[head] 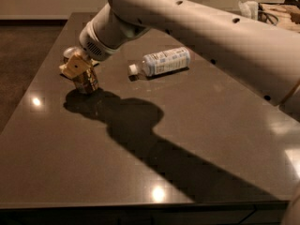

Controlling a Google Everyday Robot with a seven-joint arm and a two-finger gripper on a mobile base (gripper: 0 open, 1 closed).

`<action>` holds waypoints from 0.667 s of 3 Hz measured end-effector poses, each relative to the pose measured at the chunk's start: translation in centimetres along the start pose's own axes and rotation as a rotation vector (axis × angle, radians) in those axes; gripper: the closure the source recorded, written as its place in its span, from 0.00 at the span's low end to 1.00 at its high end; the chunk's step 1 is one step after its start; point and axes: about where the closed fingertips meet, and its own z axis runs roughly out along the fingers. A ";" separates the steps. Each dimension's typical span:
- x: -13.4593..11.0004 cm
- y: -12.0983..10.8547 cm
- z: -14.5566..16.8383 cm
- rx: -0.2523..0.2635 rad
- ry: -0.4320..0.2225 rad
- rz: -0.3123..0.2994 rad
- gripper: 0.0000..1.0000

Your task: Move orange can near sponge

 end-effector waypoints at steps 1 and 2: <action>0.6 -2.0 1.3 0.021 0.016 0.032 0.82; 0.8 -2.7 2.2 0.037 0.007 0.060 0.59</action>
Offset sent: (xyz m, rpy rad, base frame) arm 0.0455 0.0021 -0.0259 0.0259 0.0270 -0.1102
